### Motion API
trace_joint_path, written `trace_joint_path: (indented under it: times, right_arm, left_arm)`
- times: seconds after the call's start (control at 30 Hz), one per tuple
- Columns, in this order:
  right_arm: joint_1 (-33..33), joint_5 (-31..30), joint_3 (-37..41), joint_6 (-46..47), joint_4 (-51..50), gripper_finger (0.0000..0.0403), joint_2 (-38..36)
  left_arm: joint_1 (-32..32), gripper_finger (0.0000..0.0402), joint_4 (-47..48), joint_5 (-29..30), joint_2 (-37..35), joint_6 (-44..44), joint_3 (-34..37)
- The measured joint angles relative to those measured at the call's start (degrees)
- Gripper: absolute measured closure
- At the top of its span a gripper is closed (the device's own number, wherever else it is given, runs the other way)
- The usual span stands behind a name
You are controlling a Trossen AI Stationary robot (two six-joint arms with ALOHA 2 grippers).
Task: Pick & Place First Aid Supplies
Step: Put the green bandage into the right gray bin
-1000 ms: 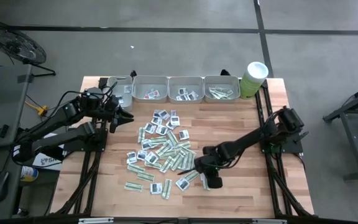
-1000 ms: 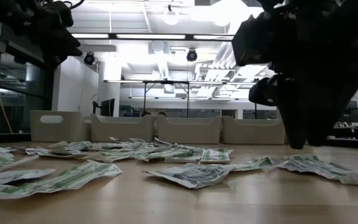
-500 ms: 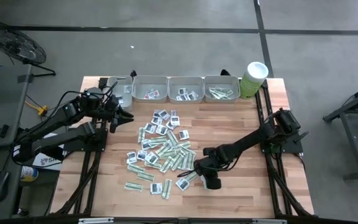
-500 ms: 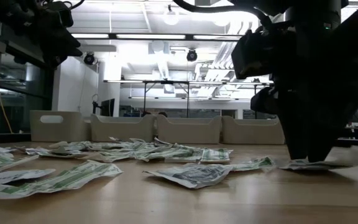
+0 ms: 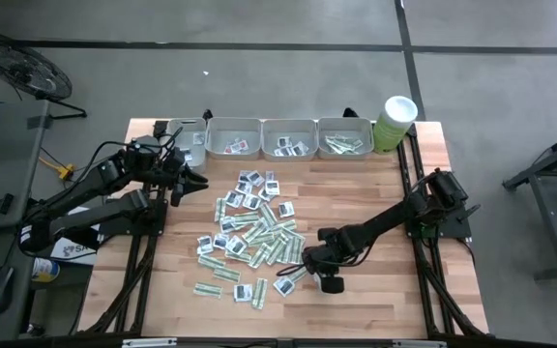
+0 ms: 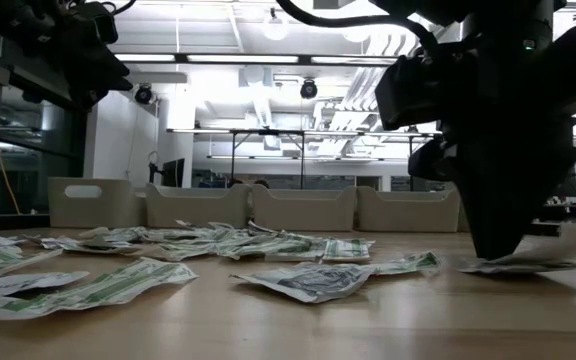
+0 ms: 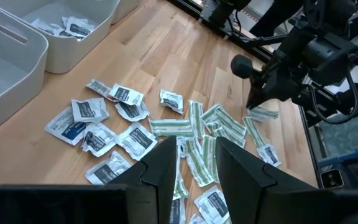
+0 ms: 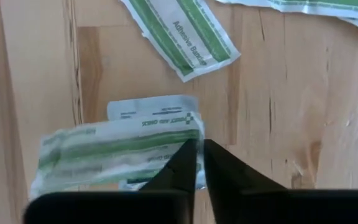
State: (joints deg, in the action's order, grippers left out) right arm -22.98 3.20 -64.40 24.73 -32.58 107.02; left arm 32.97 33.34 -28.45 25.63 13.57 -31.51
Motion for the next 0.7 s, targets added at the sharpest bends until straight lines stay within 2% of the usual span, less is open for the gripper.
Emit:
trace_joint_path:
  times: [0.1, 0.33, 0.7]
  right_arm:
    - [0.0, 0.0, 0.0, 1.2, 0.1, 0.0399, 0.0]
    - [0.2, -0.1, -0.4, 3.9, 0.3, 0.0401, 0.0]
    - [0.2, -0.4, -6.0, 3.7, -3.0, 0.0402, -0.1]
  left_arm:
    - [0.0, 0.0289, 0.0, 0.0, 0.0, 0.0, 0.0]
    - [0.0, 0.0289, 0.0, 0.0, 0.0, 0.0, 0.0]
    - [0.0, 0.0289, 0.0, 0.0, 0.0, 0.0, 0.0]
